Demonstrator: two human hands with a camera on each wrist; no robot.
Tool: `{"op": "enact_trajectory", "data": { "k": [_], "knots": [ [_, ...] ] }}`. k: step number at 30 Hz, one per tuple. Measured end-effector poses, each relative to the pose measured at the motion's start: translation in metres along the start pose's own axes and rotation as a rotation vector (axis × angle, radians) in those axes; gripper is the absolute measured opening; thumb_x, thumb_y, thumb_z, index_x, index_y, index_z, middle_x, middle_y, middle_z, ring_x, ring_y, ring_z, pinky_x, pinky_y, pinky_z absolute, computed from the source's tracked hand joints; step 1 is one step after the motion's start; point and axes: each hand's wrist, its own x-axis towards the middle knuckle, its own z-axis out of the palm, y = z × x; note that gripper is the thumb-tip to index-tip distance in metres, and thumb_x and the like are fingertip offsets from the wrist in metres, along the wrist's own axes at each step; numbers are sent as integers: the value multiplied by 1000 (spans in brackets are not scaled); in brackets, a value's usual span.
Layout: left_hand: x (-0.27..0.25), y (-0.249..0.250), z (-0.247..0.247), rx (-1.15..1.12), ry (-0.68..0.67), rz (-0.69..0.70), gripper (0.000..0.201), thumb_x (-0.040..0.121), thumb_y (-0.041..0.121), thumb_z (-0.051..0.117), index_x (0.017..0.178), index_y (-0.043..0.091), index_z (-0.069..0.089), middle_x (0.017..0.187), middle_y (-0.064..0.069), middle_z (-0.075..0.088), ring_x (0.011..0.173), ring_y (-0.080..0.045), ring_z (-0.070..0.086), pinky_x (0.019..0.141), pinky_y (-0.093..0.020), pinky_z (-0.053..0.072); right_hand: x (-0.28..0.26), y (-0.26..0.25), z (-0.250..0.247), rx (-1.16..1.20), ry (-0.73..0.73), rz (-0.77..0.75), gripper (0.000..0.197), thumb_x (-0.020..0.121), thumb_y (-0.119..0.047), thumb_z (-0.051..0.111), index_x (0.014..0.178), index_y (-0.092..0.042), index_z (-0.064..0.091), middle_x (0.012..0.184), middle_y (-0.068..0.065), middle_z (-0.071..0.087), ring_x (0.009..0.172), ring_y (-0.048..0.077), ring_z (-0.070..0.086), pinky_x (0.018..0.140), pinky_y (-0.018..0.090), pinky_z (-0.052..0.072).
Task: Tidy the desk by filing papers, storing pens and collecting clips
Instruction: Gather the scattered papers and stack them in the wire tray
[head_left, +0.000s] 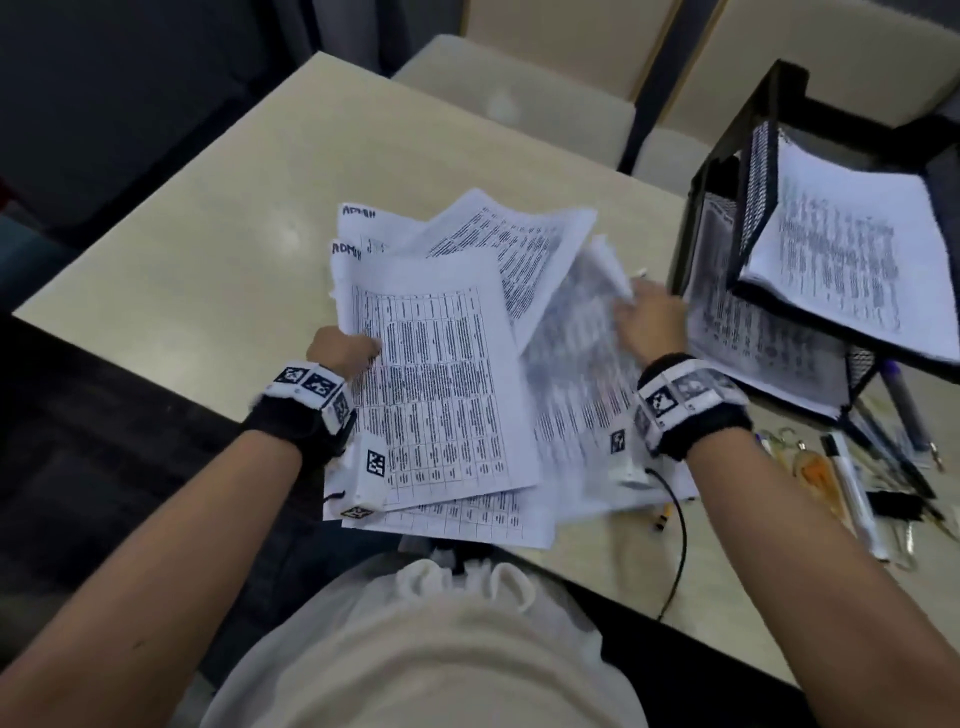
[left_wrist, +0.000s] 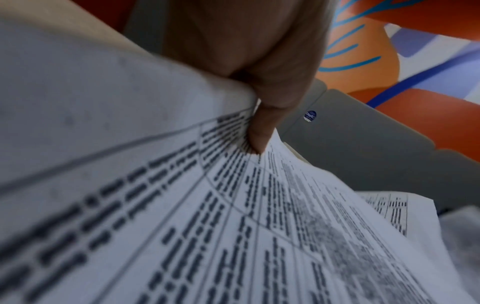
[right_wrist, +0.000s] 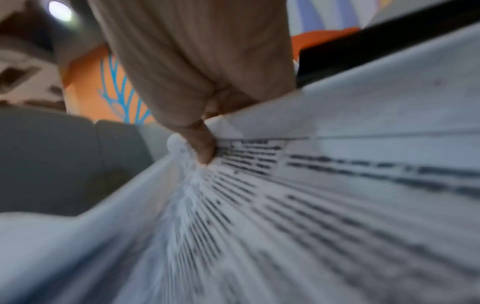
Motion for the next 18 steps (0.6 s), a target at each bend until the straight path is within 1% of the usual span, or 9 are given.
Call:
{"op": "enact_trajectory", "data": {
  "k": [1, 3, 5, 7, 9, 11, 15, 17, 18],
  "knots": [
    [-2, -1, 3, 30, 28, 13, 41, 90, 18, 58, 118, -11, 52, 114, -23, 62, 93, -31, 61, 50, -24, 36, 4, -4, -15, 61, 138, 1, 25, 95, -12, 42, 111, 0, 58, 105, 16, 61, 98, 29, 59, 75, 32, 42],
    [-5, -3, 9, 75, 58, 29, 31, 87, 17, 61, 103, -9, 58, 121, -24, 60, 100, -32, 60, 62, -27, 42, 9, -18, -50, 206, 409, -25, 27, 97, -16, 41, 113, 1, 56, 102, 8, 58, 93, 19, 55, 74, 24, 39],
    [-7, -4, 15, 108, 44, 47, 25, 84, 19, 65, 84, -4, 56, 119, -25, 61, 94, -31, 62, 67, -26, 42, 14, -31, -80, 353, 688, -50, 29, 96, -20, 43, 108, 1, 58, 99, 14, 62, 83, 15, 52, 70, 21, 37],
    [-10, 0, 18, 144, 2, 76, 29, 83, 22, 67, 72, -1, 53, 120, -27, 61, 78, -31, 61, 59, -27, 44, 18, -37, -99, 578, 903, -76, 31, 94, -20, 46, 105, 6, 59, 88, 8, 66, 68, 2, 49, 67, 13, 40],
    [-13, 2, 19, 186, -10, 100, 32, 84, 21, 68, 92, -10, 62, 121, -28, 60, 86, -32, 64, 68, -35, 53, 20, -35, -104, 741, 982, -37, 30, 94, -15, 47, 109, 9, 57, 76, -14, 55, 61, -9, 49, 64, 4, 41],
    [-11, 2, 19, 202, 9, 100, 44, 83, 16, 67, 114, -13, 57, 120, -27, 61, 103, -35, 63, 76, -34, 52, 16, -32, -93, 756, 934, 84, 27, 95, -12, 46, 112, 5, 57, 80, -12, 52, 70, -4, 50, 62, 2, 40],
    [-5, 1, 15, 208, 30, 100, 38, 86, 10, 60, 117, -12, 56, 118, -28, 60, 107, -38, 60, 78, -33, 49, -7, -23, -18, 649, 569, 266, 29, 97, -11, 44, 121, 0, 55, 106, 3, 57, 90, 11, 47, 66, 11, 35],
    [-6, 4, 10, 172, 27, 110, 37, 94, 20, 52, 114, -10, 58, 115, -28, 61, 110, -40, 58, 82, -39, 46, -22, -22, 27, 528, 358, 280, 27, 97, -11, 44, 116, 2, 57, 110, 14, 61, 92, 17, 51, 69, 20, 35],
    [-3, 4, 9, 141, -16, 128, 48, 97, 36, 44, 112, -8, 58, 109, -28, 62, 109, -40, 57, 80, -39, 46, -27, -21, 45, 485, 266, 290, 25, 97, -11, 44, 112, 2, 58, 108, 18, 59, 96, 24, 55, 71, 24, 36]
  ]
}}
